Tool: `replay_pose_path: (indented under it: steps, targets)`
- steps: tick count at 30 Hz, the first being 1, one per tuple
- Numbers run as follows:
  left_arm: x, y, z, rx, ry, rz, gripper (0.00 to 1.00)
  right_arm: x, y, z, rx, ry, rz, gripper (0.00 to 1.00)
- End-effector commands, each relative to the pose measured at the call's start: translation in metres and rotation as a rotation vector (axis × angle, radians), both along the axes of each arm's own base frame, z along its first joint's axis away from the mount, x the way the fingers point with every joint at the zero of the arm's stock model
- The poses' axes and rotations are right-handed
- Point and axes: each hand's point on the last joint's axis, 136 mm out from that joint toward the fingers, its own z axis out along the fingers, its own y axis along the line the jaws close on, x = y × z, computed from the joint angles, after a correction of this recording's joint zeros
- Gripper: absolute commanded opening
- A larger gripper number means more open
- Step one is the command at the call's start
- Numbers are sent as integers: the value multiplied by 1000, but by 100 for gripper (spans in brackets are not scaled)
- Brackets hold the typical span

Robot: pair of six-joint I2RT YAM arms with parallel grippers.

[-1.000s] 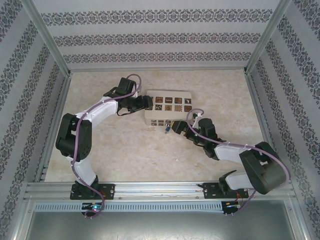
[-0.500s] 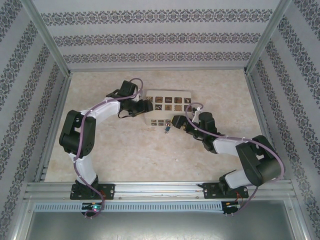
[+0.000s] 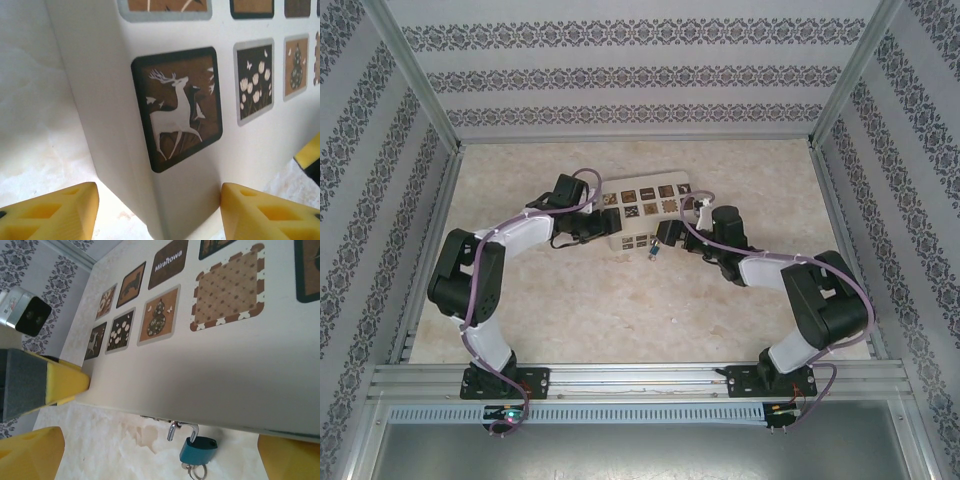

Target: Unlock a padlock with a key

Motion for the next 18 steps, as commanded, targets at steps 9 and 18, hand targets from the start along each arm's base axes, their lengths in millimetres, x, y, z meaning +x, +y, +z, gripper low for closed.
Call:
replay_pose_path:
  steps: [9, 18]
  targets:
    - [-34, 18, -32, 57, 132, 29, 64, 24, 14, 15, -15, -127, 121, 99]
    - [-23, 15, -6, 40, 72, 29, 64, 14, 5, 8, -26, -115, 111, 98]
